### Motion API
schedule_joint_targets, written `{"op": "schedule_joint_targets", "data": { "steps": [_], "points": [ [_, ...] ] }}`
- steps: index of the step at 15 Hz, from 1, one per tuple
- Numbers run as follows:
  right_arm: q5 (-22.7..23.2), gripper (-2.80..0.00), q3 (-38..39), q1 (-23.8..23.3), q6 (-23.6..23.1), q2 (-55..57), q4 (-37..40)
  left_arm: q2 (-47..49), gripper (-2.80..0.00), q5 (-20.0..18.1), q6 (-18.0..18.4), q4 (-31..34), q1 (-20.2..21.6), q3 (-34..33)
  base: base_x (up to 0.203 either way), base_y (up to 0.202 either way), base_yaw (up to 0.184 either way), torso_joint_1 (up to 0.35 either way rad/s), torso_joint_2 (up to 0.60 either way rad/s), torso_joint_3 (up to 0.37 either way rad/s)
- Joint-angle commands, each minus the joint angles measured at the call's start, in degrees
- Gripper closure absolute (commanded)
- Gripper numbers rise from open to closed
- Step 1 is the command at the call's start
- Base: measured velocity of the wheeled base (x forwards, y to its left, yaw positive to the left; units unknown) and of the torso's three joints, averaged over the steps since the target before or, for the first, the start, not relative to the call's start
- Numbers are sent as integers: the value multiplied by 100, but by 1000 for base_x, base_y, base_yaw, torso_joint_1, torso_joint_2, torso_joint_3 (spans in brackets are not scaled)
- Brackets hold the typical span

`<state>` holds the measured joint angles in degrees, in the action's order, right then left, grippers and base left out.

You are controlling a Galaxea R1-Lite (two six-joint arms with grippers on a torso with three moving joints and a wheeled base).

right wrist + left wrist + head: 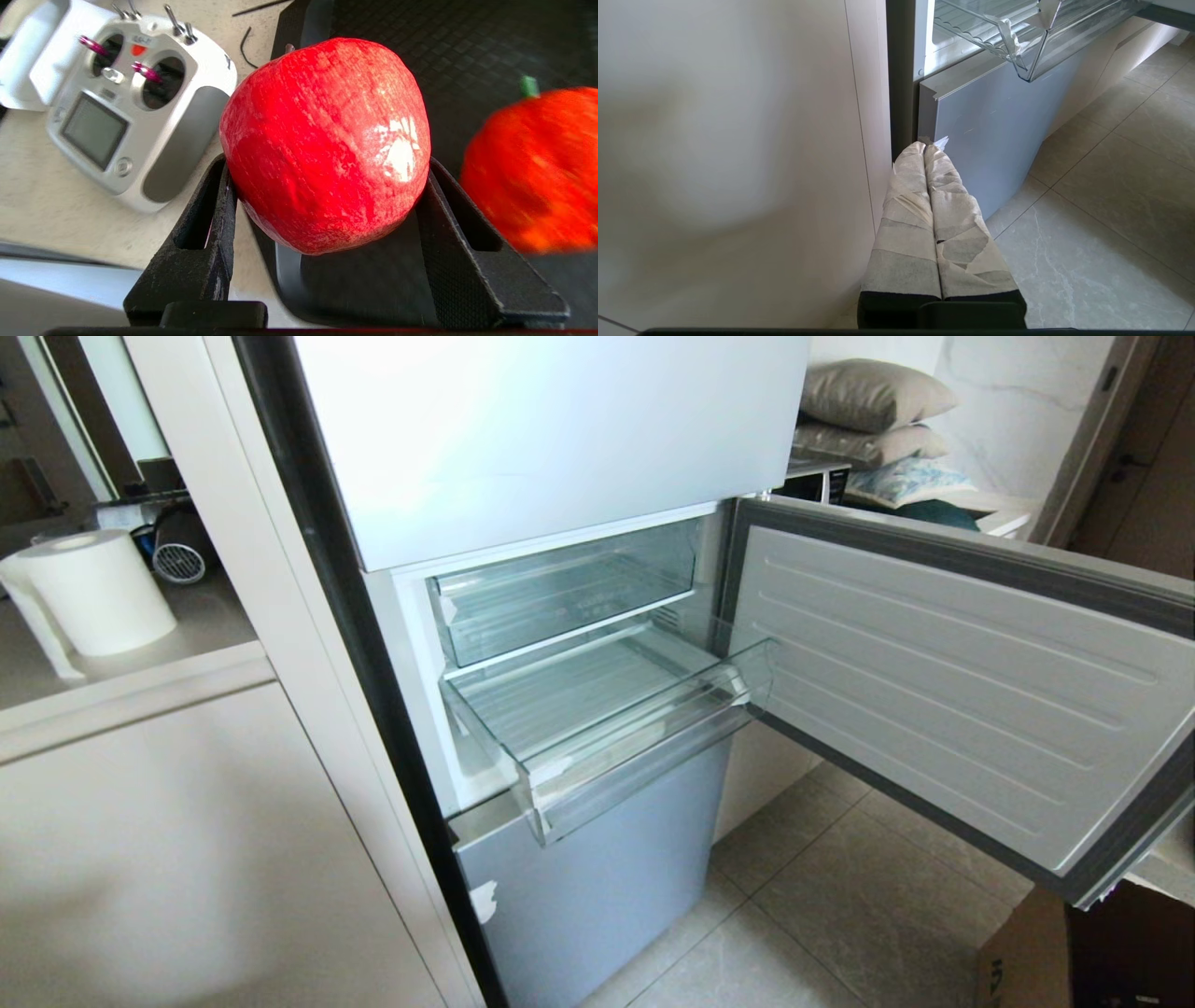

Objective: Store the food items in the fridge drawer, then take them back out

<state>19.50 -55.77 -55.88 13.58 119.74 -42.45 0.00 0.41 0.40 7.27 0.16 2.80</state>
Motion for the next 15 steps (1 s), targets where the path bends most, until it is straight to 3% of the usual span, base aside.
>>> {"op": "schedule_joint_targets", "data": {
  "steps": [1,2,3,10,14,15],
  "points": [
    [18,0,-207,48,-20,314,-27,0,0,2,-4,3,2,1,0,0,0,0,0,0],
    [18,0,-267,57,-41,384,-32,0,0,2,4,3,2,1,0,0,0,0,0,0],
    [15,-280,-293,65,-48,446,-35,0,0,2,4,3,2,1,0,0,0,0,0,0],
    [41,-280,-208,48,35,257,336,0,0,2,-4,3,2,1,0,0,0,0,0,0],
    [262,-280,85,-94,321,-971,365,0,0,2,4,3,2,1,0,0,0,0,0,0],
    [283,0,252,-123,415,-1397,365,0,0,2,3,3,2,1,0,0,0,0,0,0]
  ]
}}
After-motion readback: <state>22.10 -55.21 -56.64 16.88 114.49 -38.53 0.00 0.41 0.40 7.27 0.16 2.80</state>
